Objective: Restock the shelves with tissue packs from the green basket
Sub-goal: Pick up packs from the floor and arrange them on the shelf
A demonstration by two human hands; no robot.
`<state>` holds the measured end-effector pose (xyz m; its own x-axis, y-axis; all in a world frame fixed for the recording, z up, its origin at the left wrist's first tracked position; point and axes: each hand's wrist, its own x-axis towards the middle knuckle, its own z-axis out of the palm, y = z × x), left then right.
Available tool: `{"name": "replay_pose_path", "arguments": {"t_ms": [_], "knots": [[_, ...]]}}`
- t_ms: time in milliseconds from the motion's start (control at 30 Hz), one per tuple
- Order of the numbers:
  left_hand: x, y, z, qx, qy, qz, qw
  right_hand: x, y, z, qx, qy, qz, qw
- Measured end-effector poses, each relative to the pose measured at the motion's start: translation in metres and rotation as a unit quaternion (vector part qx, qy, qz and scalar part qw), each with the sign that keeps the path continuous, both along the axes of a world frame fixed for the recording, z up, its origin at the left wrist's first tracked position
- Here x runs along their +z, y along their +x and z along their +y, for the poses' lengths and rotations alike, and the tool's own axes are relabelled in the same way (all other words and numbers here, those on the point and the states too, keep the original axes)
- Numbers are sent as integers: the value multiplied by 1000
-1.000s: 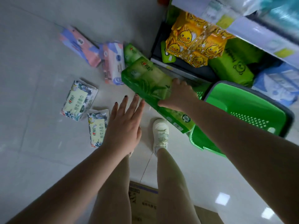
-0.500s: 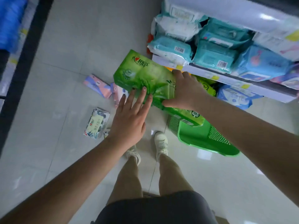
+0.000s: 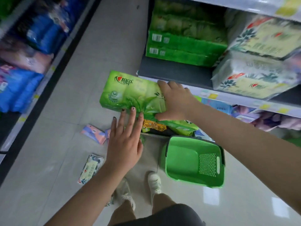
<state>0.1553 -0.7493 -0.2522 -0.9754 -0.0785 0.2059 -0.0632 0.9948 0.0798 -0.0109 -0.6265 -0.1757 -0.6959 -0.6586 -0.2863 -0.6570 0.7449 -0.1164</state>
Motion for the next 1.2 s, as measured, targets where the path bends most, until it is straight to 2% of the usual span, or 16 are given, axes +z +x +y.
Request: {"name": "replay_pose_path", "arguments": {"t_ms": [133,300,767,867,1067,1200], "knots": [[9,-32,6,-9,3,11,1000,11,-31,9,-6,8,30,1000],[9,-75,9,-21,8,8,1000,8,-73,16,-13,4,16,1000],[-11,-171,8,-64,42,-66,995,-16,-168,25,-34,0,32,999],[-18,-179,9,-60,50,-81,994,-21,-178,24,-29,0,26,999],[-29,-181,10,-64,38,-58,996,-31,-174,35,-12,-32,18,999],[-31,-184,11,-65,43,-64,995,-39,-170,40,20,-50,58,997]]}}
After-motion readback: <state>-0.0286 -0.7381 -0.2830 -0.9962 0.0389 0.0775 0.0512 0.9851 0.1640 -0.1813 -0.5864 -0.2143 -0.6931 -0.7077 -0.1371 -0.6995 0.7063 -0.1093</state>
